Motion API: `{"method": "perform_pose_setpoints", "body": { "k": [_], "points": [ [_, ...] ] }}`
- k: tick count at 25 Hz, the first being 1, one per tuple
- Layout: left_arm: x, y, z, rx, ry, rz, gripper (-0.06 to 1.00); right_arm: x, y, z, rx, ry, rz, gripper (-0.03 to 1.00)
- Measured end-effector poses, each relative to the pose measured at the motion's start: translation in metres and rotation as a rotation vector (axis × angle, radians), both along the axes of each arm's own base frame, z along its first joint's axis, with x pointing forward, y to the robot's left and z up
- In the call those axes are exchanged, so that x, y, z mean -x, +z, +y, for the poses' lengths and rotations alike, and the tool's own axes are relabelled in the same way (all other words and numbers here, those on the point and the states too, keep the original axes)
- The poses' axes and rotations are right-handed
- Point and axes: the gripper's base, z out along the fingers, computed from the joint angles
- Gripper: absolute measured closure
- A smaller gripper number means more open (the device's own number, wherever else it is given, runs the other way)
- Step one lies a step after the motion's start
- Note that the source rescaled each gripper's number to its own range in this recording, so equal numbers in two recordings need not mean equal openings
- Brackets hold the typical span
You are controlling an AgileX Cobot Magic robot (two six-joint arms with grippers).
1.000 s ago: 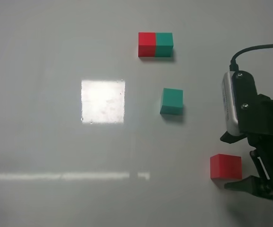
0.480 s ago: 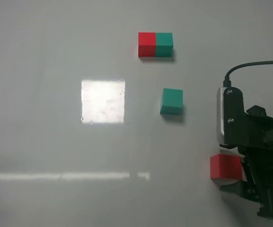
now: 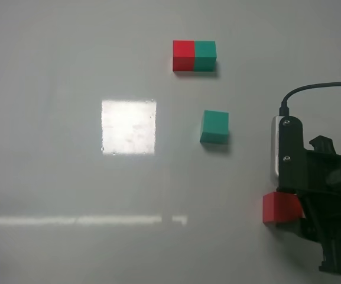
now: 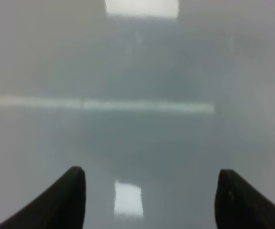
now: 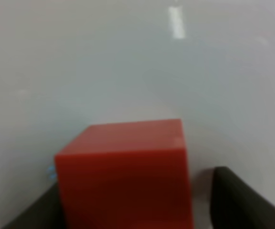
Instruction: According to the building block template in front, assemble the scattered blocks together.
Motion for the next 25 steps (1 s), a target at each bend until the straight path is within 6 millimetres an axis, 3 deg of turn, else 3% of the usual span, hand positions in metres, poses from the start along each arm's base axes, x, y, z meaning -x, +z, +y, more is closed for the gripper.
{"method": "perform_pose_setpoints", "body": {
  "k": [1,9,18,25],
  "points": [
    [0.0,0.0,0.0,0.0,0.0,0.0,0.48,0.0,0.0,0.0,0.0,0.0,0.0,0.96],
    [0.0,0.0,0.0,0.0,0.0,0.0,0.48,0.003,0.003,-0.001,0.005,-0.018,0.051,0.96],
    [0.0,0.0,0.0,0.0,0.0,0.0,0.48,0.002,0.082,-0.001,-0.054,-0.035,-0.032,0.96],
    [0.0,0.0,0.0,0.0,0.0,0.0,0.48,0.003,0.107,0.014,-0.073,0.01,-0.041,0.96]
  ]
}}
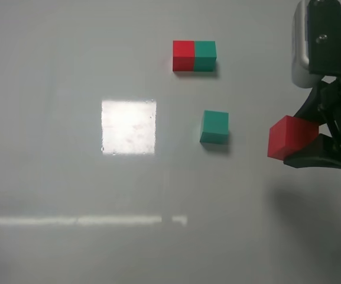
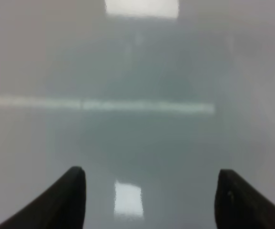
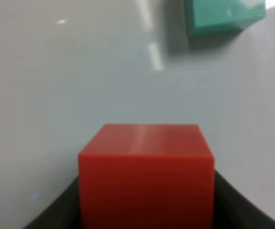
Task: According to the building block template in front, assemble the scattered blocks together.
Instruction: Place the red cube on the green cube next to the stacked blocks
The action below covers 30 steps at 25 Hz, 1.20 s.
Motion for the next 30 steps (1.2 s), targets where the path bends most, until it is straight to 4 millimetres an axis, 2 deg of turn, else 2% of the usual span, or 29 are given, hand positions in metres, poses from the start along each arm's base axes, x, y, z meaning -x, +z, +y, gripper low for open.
{"method": "perform_pose_setpoints", "body": {
  "k": [8,14,19,26,30],
  "points": [
    [0.0,0.0,0.0,0.0,0.0,0.0,0.48,-0.01,0.01,0.059,0.117,0.076,-0.065,0.96],
    [0.0,0.0,0.0,0.002,0.001,-0.001,0.48,-0.024,0.023,0.109,0.111,0.136,-0.099,0.96],
    [0.0,0.0,0.0,0.003,0.001,0.0,0.48,-0.036,0.022,0.14,0.105,0.24,-0.067,0.96],
    [0.0,0.0,0.0,0.002,0.001,0.0,0.48,-0.055,0.005,0.162,0.224,0.312,-0.092,0.96],
    [0.0,0.0,0.0,0.002,0.001,0.0,0.48,-0.075,-0.006,0.157,0.264,0.241,-0.083,0.96]
  ]
}}
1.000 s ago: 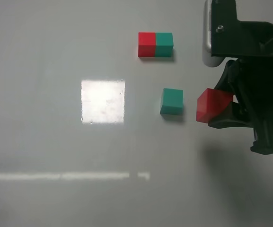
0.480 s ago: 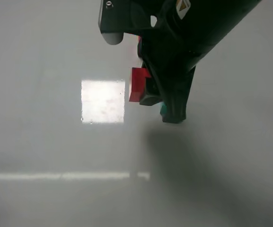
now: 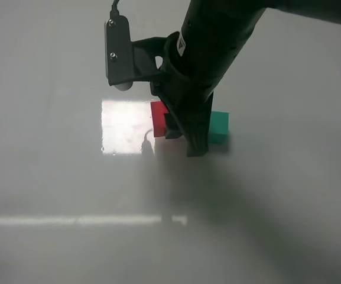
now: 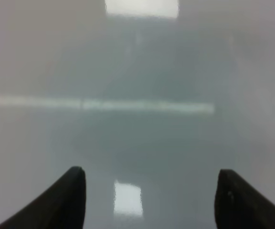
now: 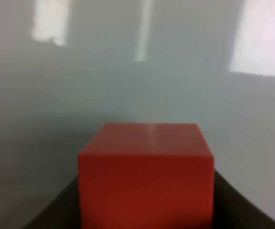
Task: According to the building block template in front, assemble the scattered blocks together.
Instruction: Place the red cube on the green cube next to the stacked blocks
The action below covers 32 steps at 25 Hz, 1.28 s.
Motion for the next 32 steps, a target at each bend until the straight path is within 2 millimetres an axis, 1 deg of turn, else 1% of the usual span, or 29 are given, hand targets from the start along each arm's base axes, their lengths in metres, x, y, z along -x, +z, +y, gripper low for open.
{"method": "perform_pose_setpoints", "body": {
  "k": [3,7,18,27,32],
  "points": [
    [0.0,0.0,0.0,0.0,0.0,0.0,0.48,-0.012,0.0,-0.008,-0.015,-0.065,0.006,0.96],
    [0.0,0.0,0.0,0.0,0.0,0.0,0.48,-0.019,0.001,-0.015,-0.048,-0.128,0.02,0.96],
    [0.0,0.0,0.0,0.0,0.0,0.0,0.48,-0.017,0.0,-0.011,-0.12,-0.162,0.074,0.96],
    [0.0,0.0,0.0,0.0,0.0,0.0,0.48,-0.018,0.0,-0.012,-0.124,-0.174,0.066,0.96],
    [0.0,0.0,0.0,0.0,0.0,0.0,0.48,-0.02,-0.003,-0.013,-0.115,-0.199,0.083,0.96]
  ]
}}
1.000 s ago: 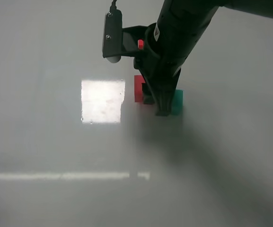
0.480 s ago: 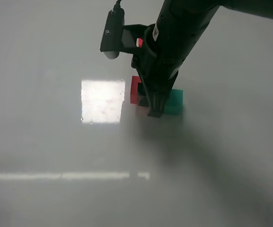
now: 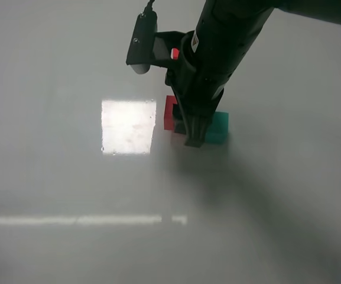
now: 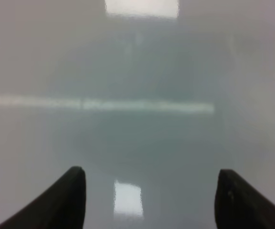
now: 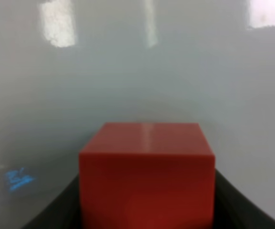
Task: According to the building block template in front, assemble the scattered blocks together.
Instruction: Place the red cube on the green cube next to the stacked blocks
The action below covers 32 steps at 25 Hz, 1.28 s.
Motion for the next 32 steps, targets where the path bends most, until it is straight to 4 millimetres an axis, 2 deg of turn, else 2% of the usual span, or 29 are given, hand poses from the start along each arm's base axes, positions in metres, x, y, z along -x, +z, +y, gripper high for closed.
{"method": "perform_pose_setpoints", "body": {
  "k": [5,13,32],
  "points": [
    [0.0,0.0,0.0,0.0,0.0,0.0,0.48,-0.007,-0.01,0.0,0.027,-0.024,0.029,0.96],
    [0.0,0.0,0.0,-0.001,0.0,0.0,0.48,-0.017,-0.011,-0.011,0.024,-0.067,0.044,0.96],
    [0.0,0.0,0.0,-0.001,-0.001,0.0,0.48,-0.012,-0.025,-0.014,0.078,-0.011,0.112,0.96]
  ]
}}
